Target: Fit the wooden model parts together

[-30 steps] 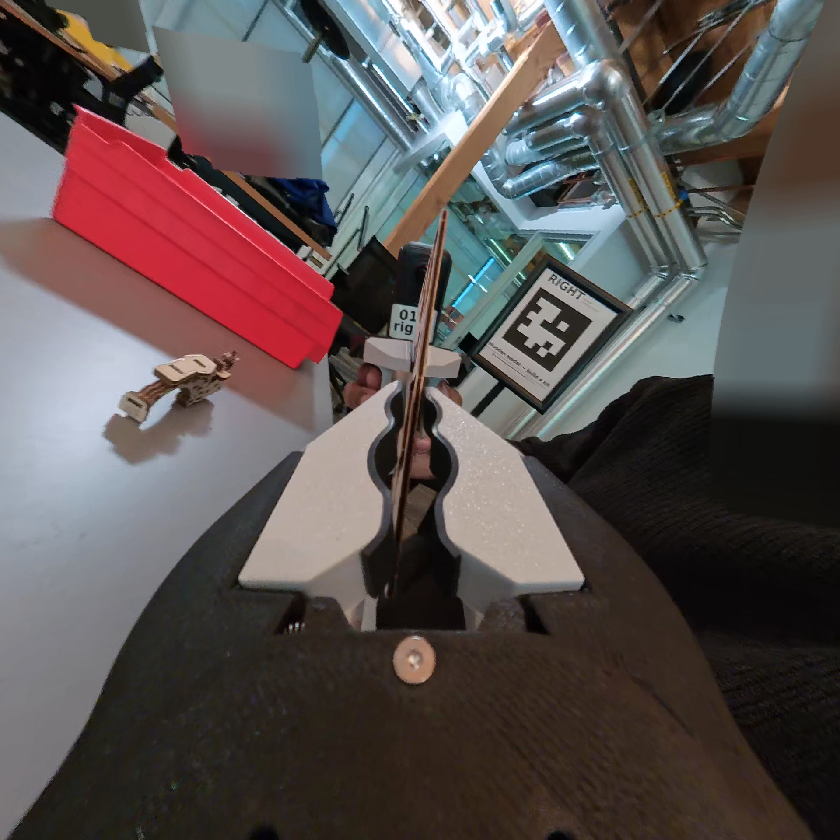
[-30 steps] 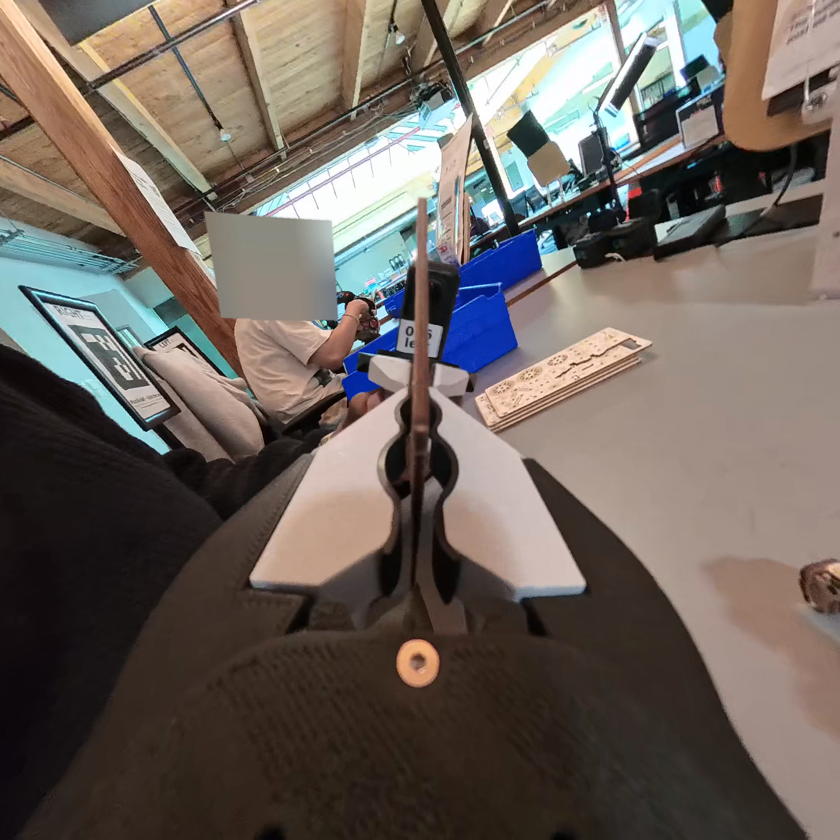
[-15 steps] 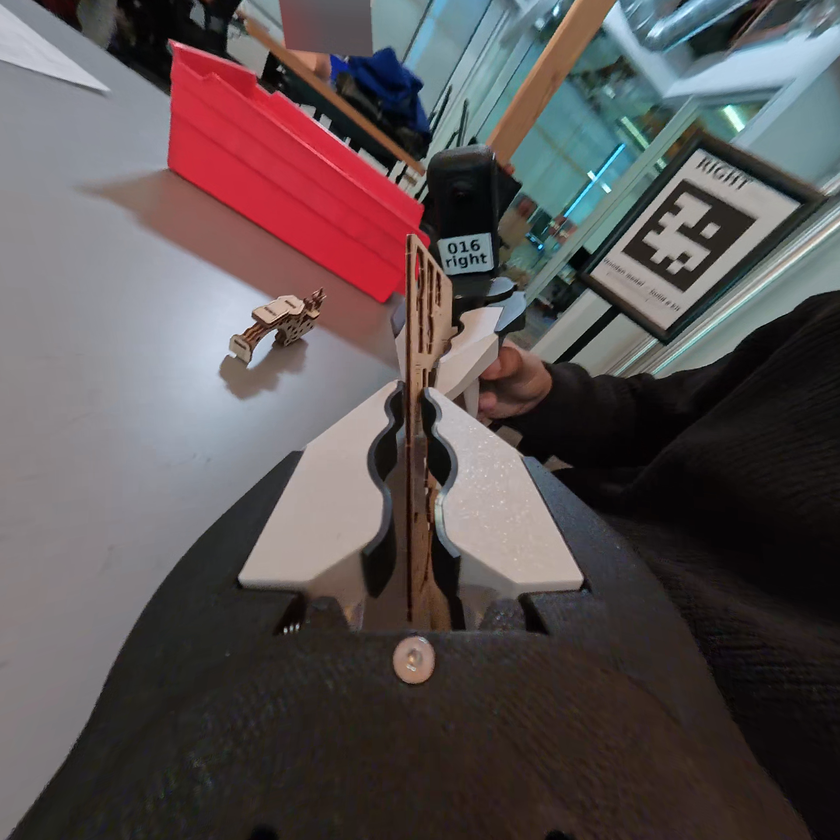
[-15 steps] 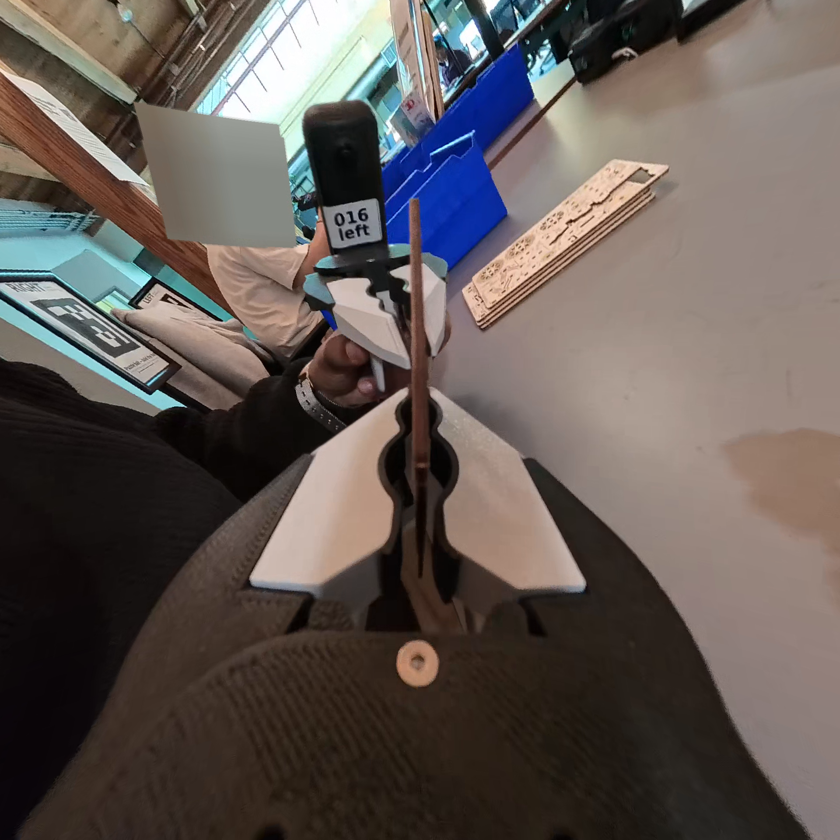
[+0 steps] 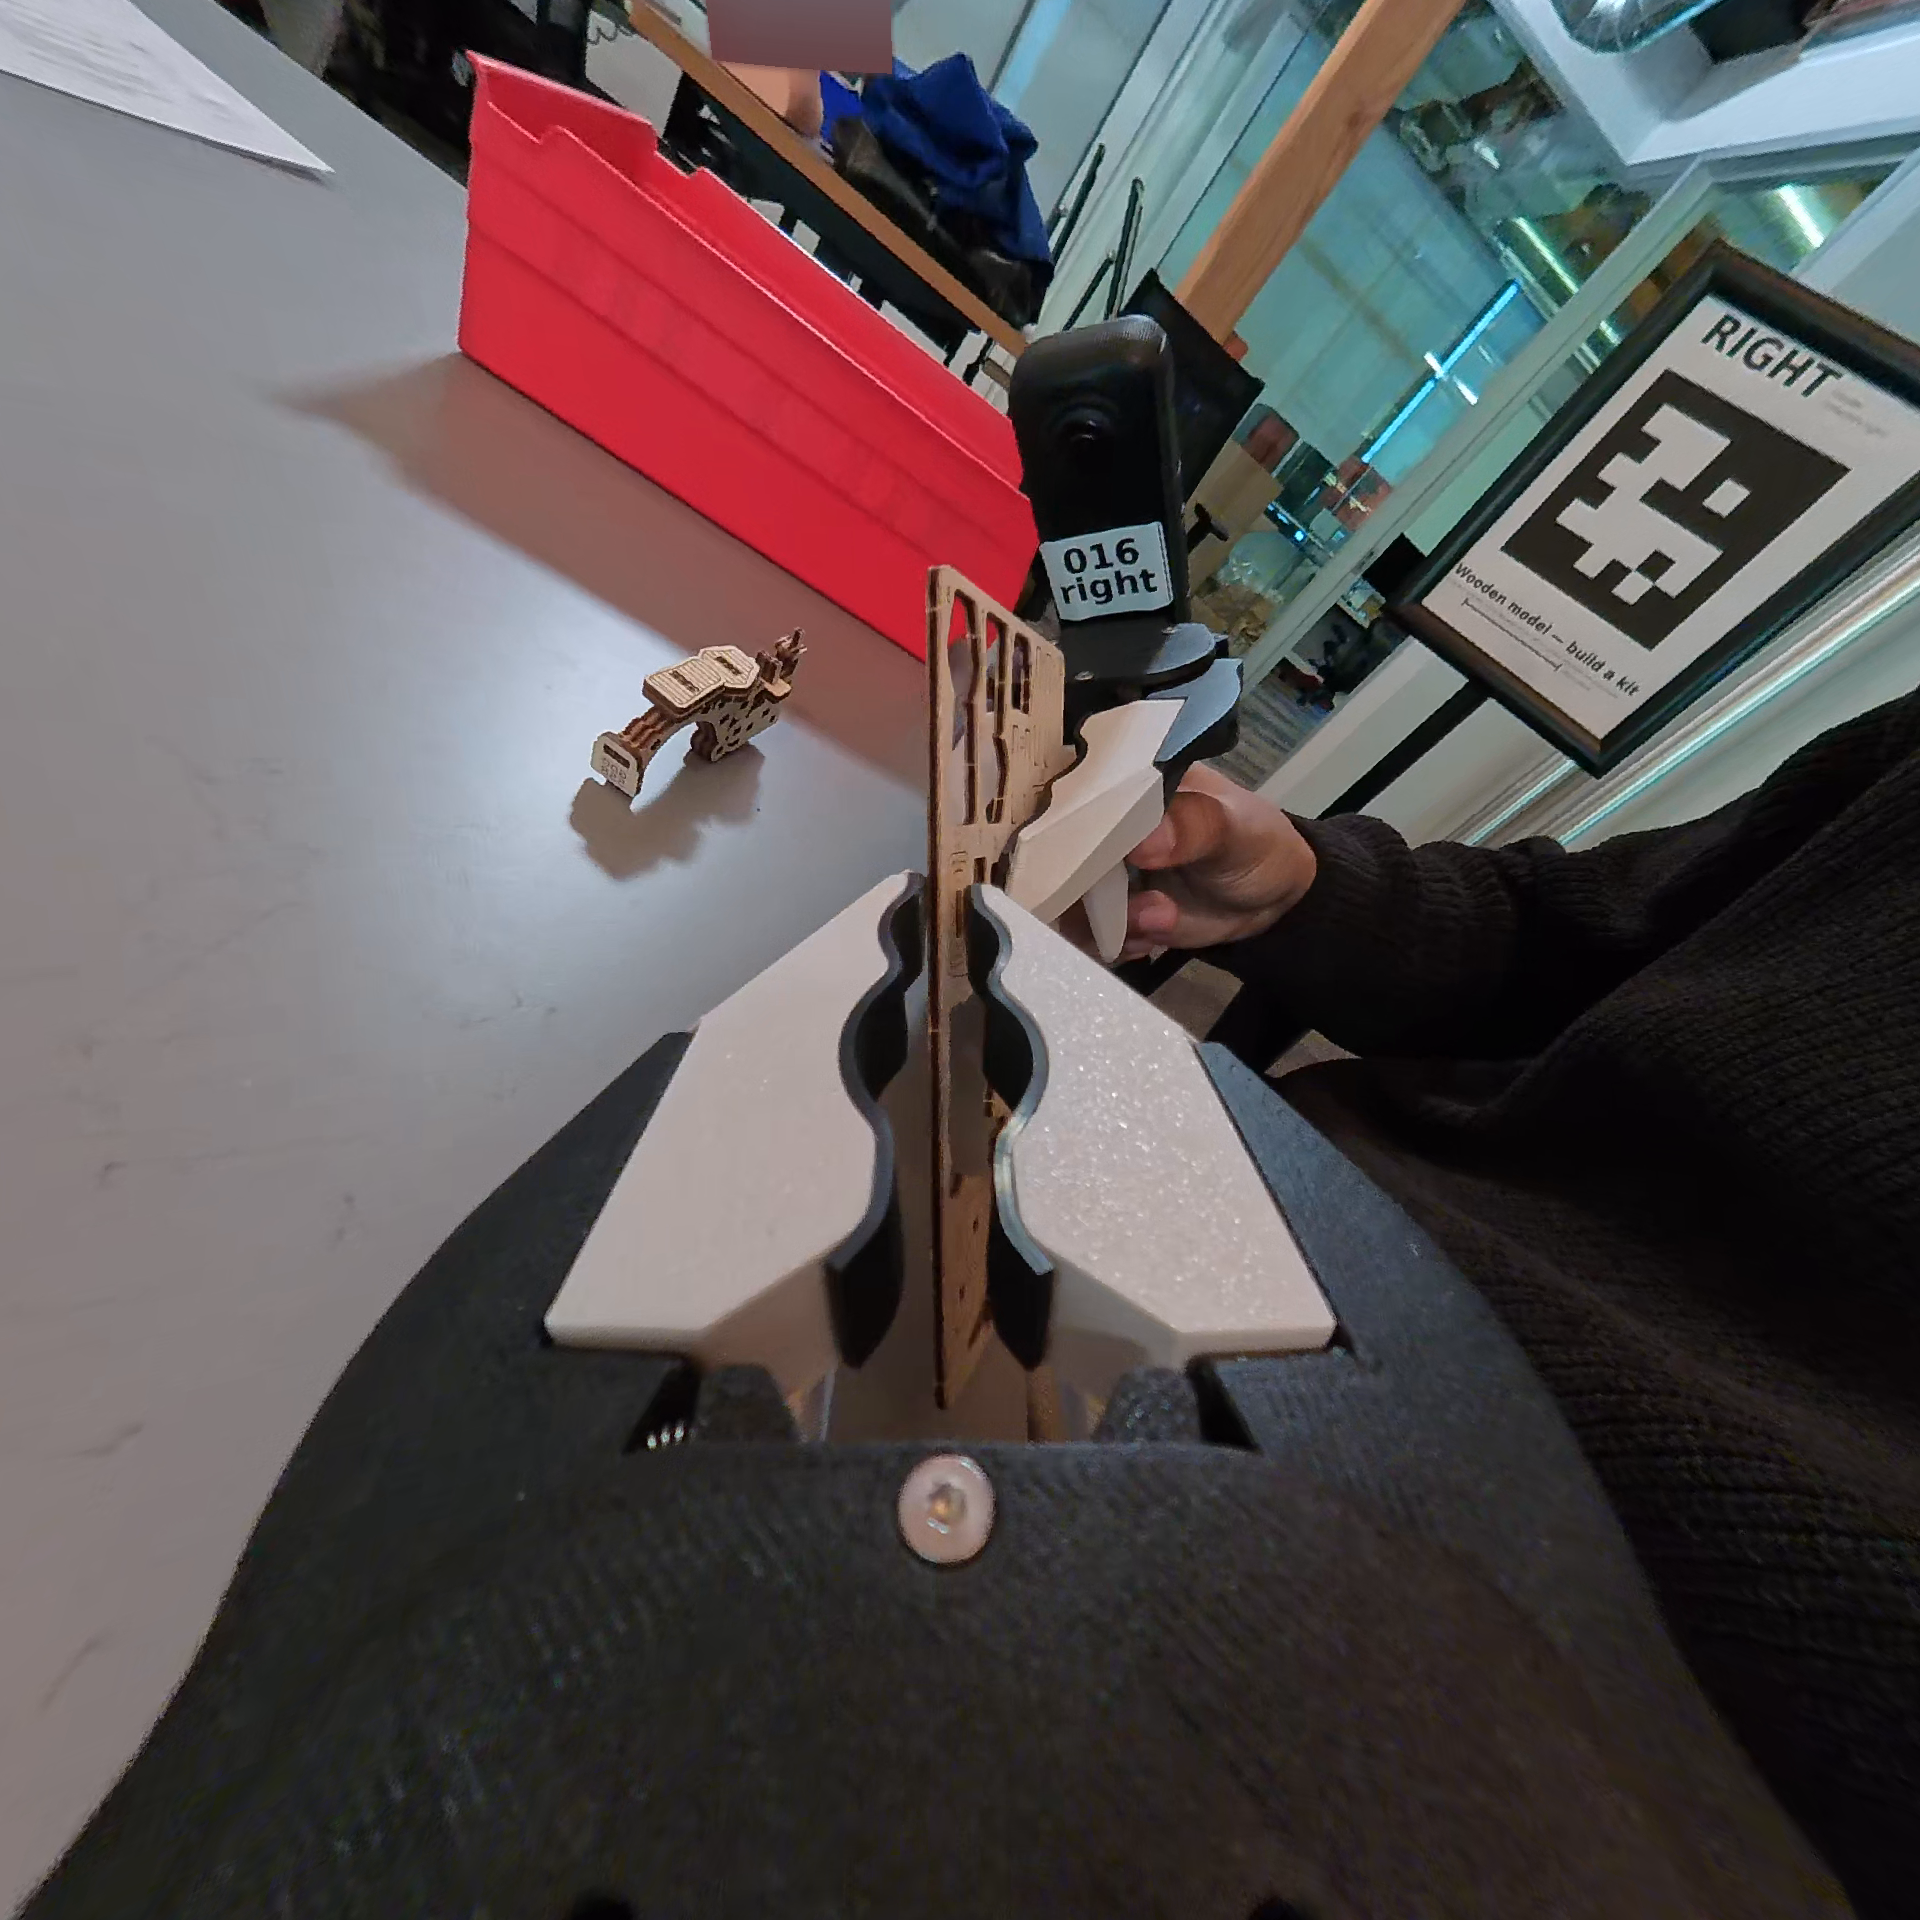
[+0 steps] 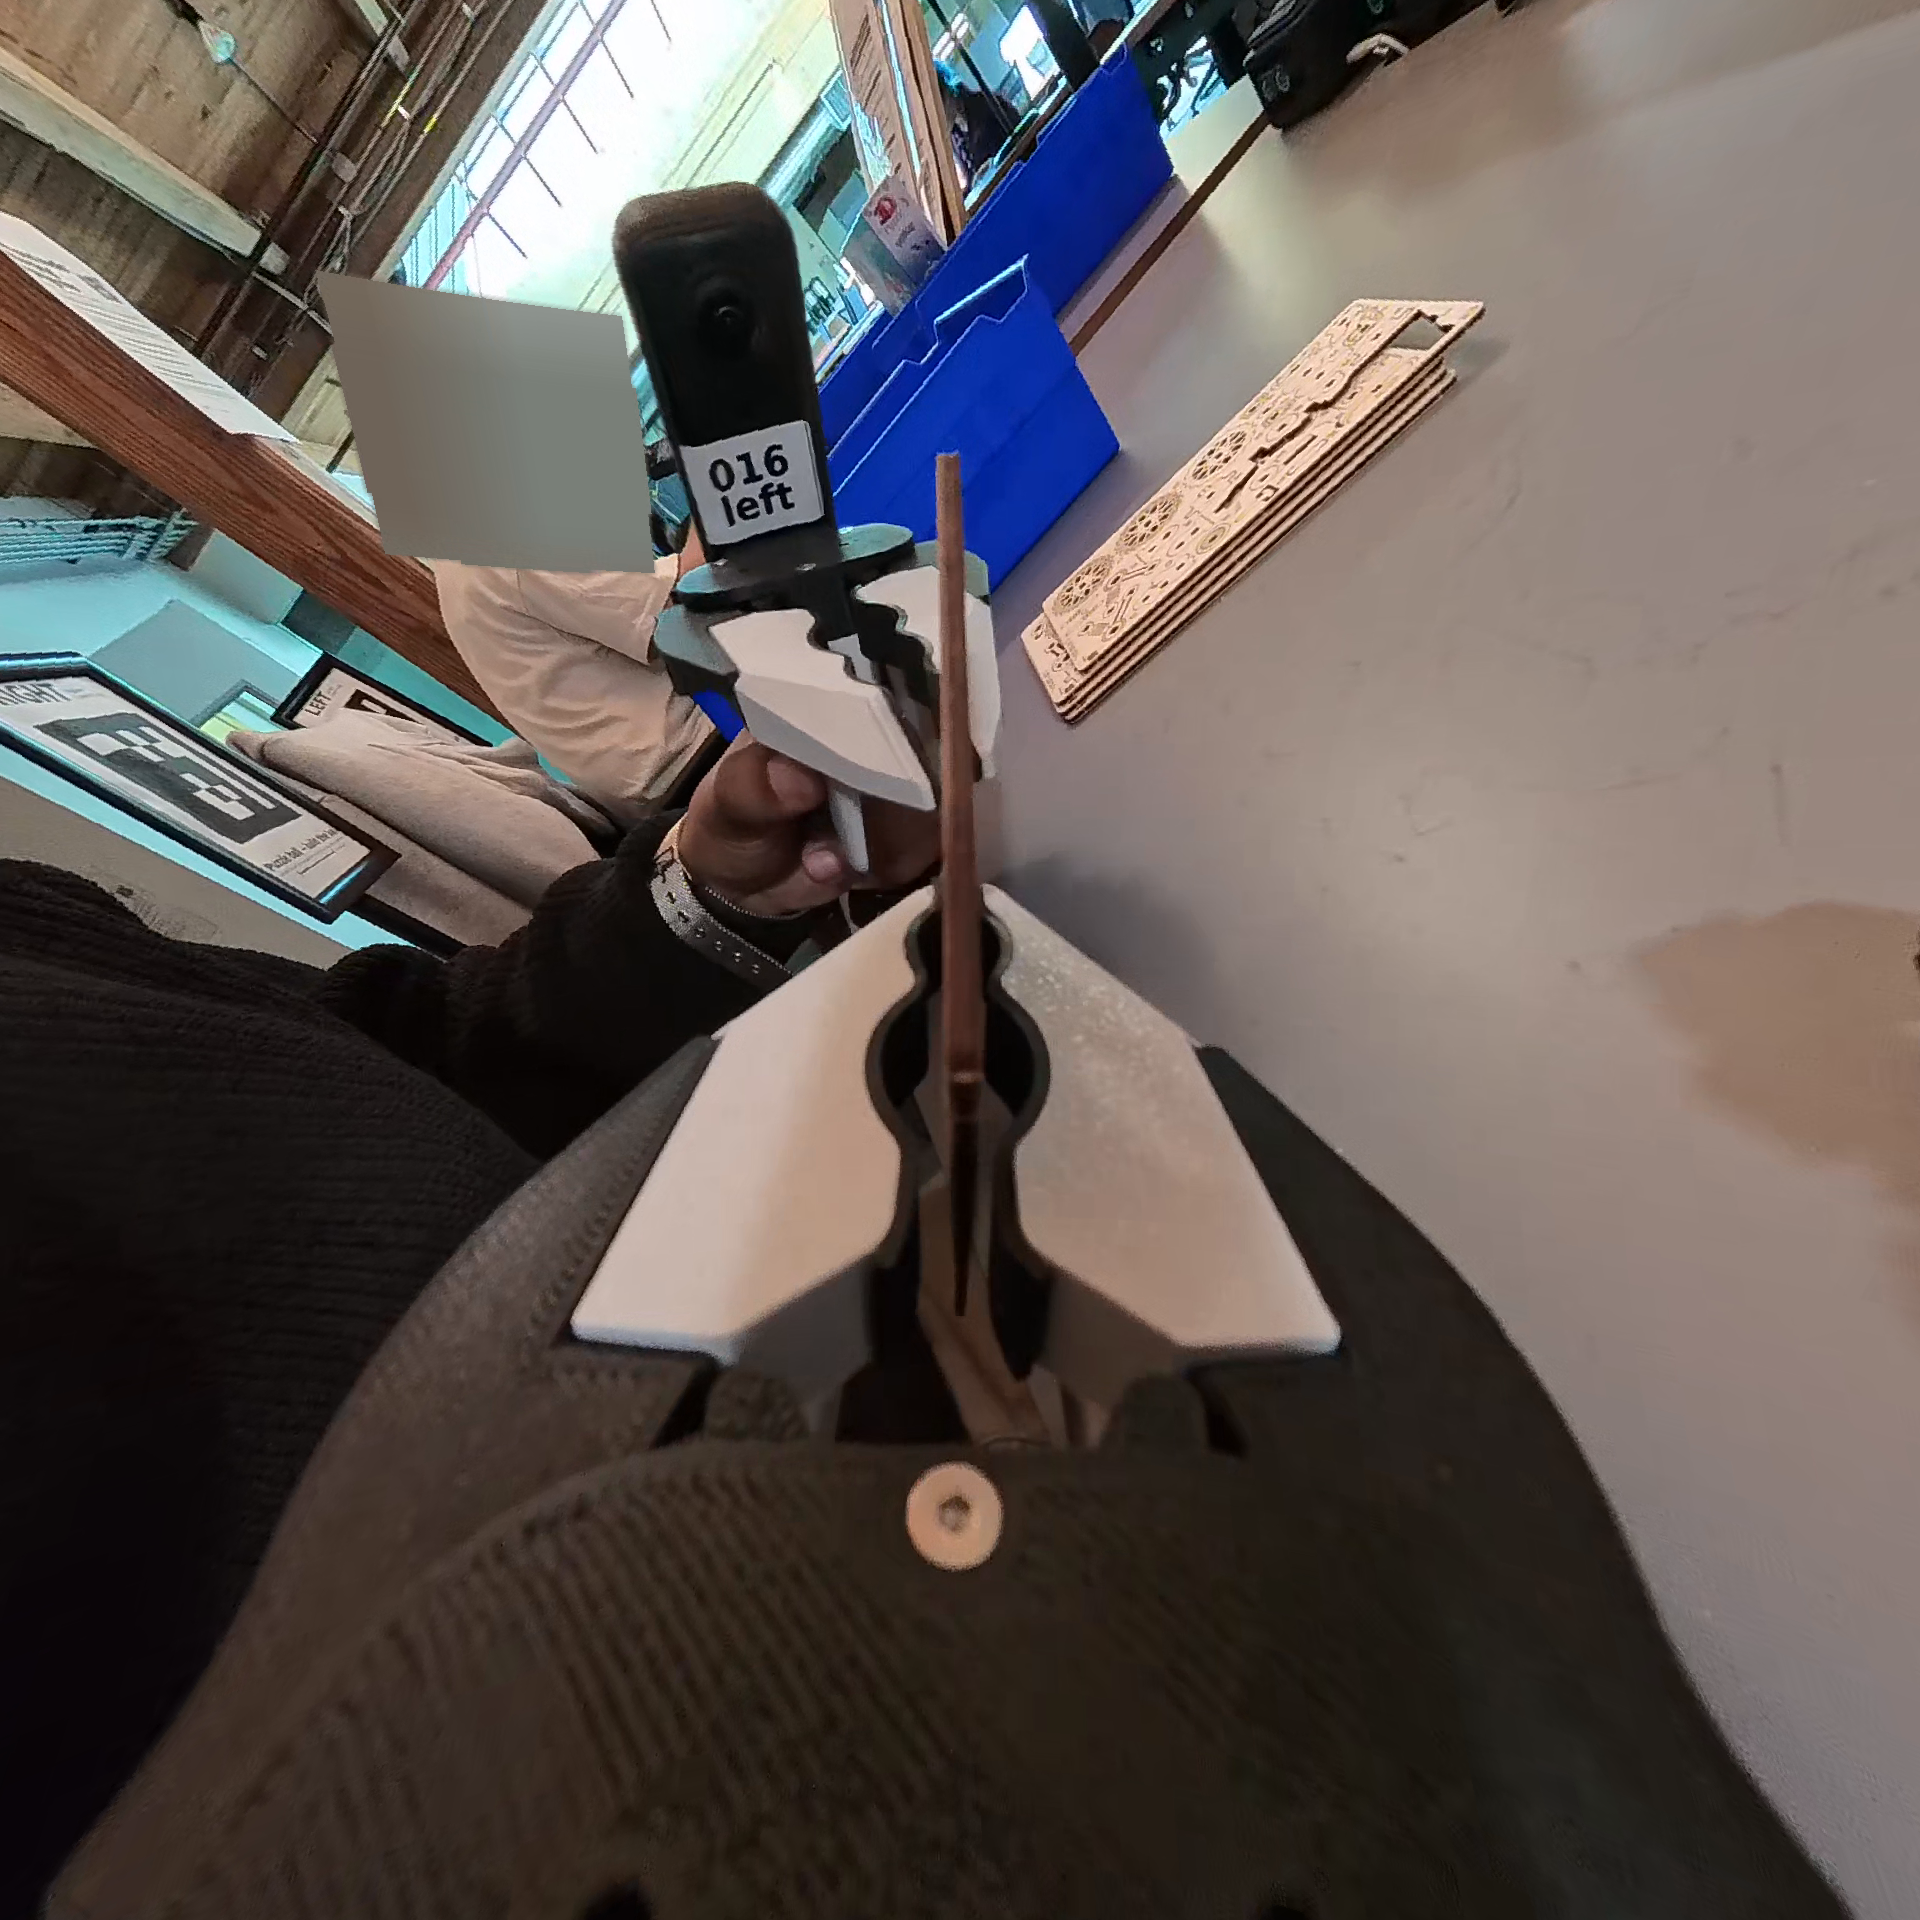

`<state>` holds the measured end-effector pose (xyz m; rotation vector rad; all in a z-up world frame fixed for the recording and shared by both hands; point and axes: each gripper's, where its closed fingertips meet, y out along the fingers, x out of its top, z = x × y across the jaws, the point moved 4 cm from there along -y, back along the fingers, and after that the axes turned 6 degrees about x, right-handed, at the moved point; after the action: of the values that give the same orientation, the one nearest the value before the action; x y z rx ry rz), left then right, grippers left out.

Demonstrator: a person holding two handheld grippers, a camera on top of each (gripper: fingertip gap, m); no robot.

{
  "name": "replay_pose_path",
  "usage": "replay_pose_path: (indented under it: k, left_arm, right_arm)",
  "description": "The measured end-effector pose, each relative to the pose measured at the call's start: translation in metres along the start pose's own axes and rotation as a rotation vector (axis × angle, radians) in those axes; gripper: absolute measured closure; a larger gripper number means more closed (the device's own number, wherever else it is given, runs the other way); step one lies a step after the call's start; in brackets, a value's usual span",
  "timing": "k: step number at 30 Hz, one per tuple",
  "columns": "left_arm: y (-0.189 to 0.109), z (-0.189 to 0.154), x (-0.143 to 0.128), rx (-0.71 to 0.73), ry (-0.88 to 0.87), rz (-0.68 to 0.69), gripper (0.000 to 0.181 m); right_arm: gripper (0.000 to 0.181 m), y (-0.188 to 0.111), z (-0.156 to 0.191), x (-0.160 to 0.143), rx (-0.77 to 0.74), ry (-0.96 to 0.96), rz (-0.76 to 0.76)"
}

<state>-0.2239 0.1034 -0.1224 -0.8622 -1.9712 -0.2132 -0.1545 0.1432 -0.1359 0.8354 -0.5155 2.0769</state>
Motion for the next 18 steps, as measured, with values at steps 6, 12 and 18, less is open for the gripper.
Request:
replay_pose_path:
  k: [6, 12, 18]
  left_arm:
    - [0.0009, 0.0, -0.0001, -0.019, -0.025, -0.005, 0.174]
    - [0.0013, 0.0012, -0.0003, -0.01, -0.025, -0.007, 0.177]
    - [0.0037, 0.0004, 0.0004, -0.03, -0.055, -0.021, 0.177]
  right_arm:
    - [0.18, 0.001, -0.0003, -0.0017, -0.001, 0.003, 0.008]
    - [0.179, 0.0022, -0.0002, -0.0025, -0.004, 0.001, 0.012]
    - [0.18, 0.0033, 0.0004, -0.0032, -0.001, 0.003, 0.012]
